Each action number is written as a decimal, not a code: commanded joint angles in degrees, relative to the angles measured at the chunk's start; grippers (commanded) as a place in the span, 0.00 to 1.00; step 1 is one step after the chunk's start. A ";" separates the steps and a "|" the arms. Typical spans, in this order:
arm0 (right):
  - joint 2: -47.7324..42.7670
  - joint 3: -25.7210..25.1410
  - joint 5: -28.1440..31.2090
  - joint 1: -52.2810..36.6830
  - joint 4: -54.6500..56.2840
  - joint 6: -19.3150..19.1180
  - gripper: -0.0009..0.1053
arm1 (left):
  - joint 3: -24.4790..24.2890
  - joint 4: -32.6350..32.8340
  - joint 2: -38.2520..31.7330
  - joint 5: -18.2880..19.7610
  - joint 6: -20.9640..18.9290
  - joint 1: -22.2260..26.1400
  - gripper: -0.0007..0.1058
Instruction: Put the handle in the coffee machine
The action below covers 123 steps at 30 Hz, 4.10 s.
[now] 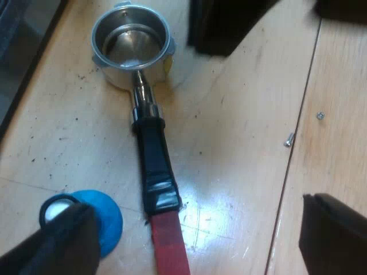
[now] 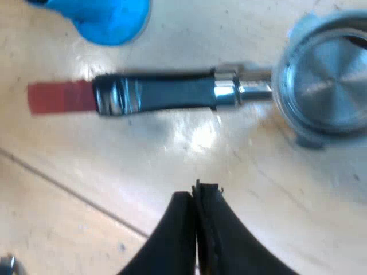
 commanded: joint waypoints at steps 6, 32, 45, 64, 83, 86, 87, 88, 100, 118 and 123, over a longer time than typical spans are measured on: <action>-2.28 -0.69 0.60 -7.52 3.35 -10.06 0.53 | -0.27 -11.42 0.23 -5.75 -5.86 -4.40 0.70; 11.15 -0.69 -2.87 -12.40 -5.22 -21.10 0.78 | 0.04 -11.16 5.32 -3.67 -7.61 -5.50 0.70; 14.55 -0.69 -3.38 -12.40 -7.65 -21.86 0.78 | 1.87 -11.16 5.32 -2.98 -7.75 -5.50 0.70; 13.35 -0.69 -4.31 -12.40 -2.30 -16.22 0.01 | 1.87 -11.16 5.32 -2.98 -1.77 -5.50 0.70; -2.02 -0.69 -2.92 -10.71 6.73 -5.19 0.01 | 1.87 -11.24 7.91 -2.81 2.33 -5.50 0.70; -2.87 -0.69 -3.12 -10.33 6.93 -4.73 0.01 | 1.87 -11.24 9.28 -2.81 3.60 -5.50 0.70; -3.21 -0.69 -3.43 -10.33 6.90 -4.59 0.01 | 1.87 -11.42 9.82 -2.81 4.25 -5.50 0.70; -3.87 -0.69 -4.04 -10.33 6.90 -4.10 0.01 | 1.87 -11.51 10.42 -2.81 4.60 -5.50 0.70; -7.28 -0.69 -5.85 -10.33 6.80 -2.90 0.01 | 4.41 -16.24 11.76 -0.84 4.60 -5.50 0.70; -7.28 -0.69 -5.86 -10.33 6.80 -1.59 0.01 | 4.41 -16.65 11.76 -1.22 4.60 -5.50 0.50; -7.28 -0.69 -5.86 -10.33 6.80 -1.59 0.01 | 4.41 -16.54 11.76 -1.53 4.60 -5.50 0.38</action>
